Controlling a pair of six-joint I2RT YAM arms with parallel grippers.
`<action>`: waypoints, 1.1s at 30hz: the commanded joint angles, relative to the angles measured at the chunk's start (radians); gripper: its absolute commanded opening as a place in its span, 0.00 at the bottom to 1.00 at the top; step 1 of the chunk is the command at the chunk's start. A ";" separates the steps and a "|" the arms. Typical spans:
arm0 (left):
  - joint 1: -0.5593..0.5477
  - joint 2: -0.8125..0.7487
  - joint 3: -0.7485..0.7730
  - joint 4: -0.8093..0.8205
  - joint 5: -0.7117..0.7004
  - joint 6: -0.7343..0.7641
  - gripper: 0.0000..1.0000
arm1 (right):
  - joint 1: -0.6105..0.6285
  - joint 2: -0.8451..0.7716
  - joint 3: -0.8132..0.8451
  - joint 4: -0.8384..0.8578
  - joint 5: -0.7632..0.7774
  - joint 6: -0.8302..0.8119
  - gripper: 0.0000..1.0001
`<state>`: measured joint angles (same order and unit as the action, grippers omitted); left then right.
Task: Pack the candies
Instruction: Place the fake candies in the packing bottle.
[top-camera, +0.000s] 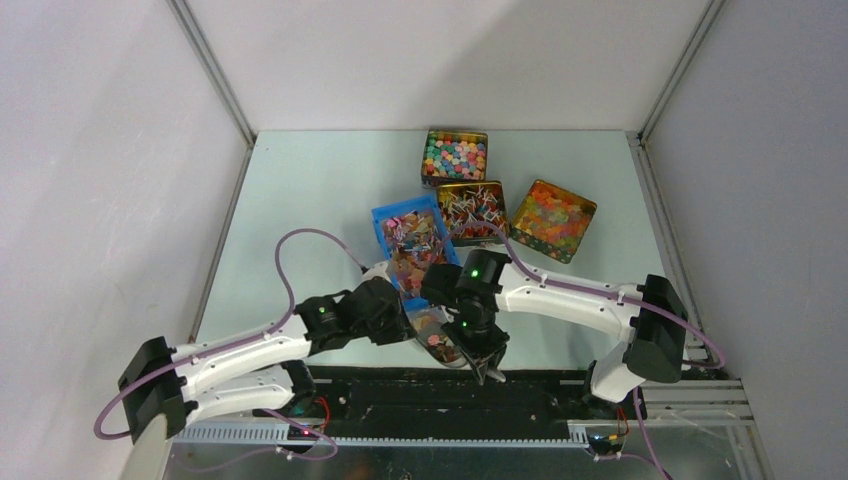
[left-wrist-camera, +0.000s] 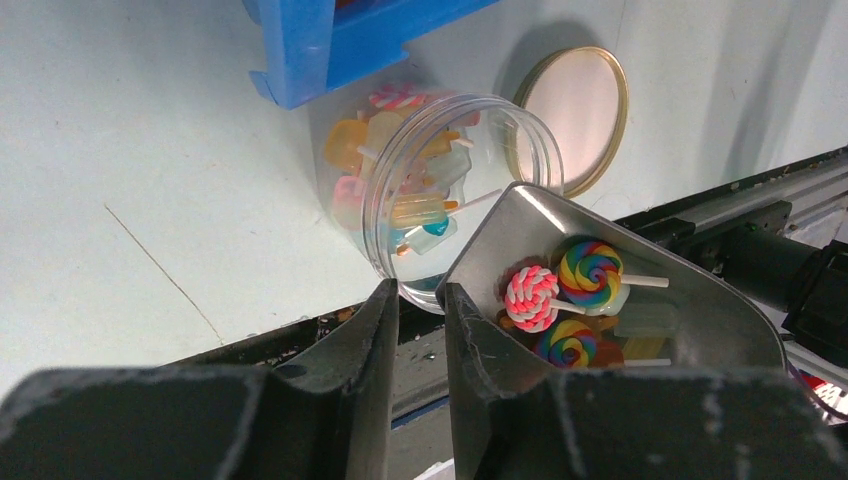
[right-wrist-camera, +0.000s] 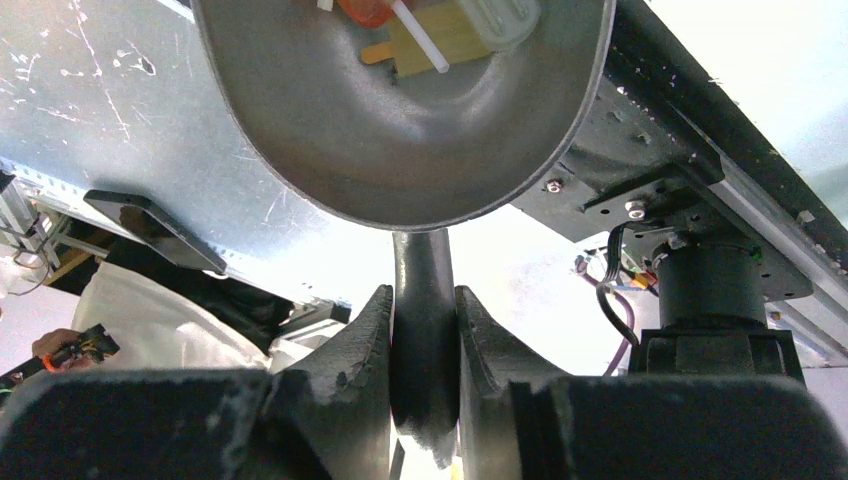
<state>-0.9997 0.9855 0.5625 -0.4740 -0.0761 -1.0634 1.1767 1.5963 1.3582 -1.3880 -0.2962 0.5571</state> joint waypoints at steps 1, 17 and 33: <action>-0.012 0.007 0.051 -0.019 -0.028 0.031 0.27 | -0.013 -0.016 0.009 0.014 -0.007 0.001 0.00; -0.020 0.052 0.089 -0.044 -0.031 0.046 0.26 | -0.045 -0.003 0.017 -0.003 -0.009 -0.036 0.00; -0.041 0.070 0.152 -0.128 -0.072 0.068 0.27 | -0.053 0.003 0.020 -0.010 -0.019 -0.052 0.00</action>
<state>-1.0302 1.0542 0.6750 -0.5896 -0.1150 -1.0191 1.1278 1.6096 1.3582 -1.3895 -0.3042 0.5148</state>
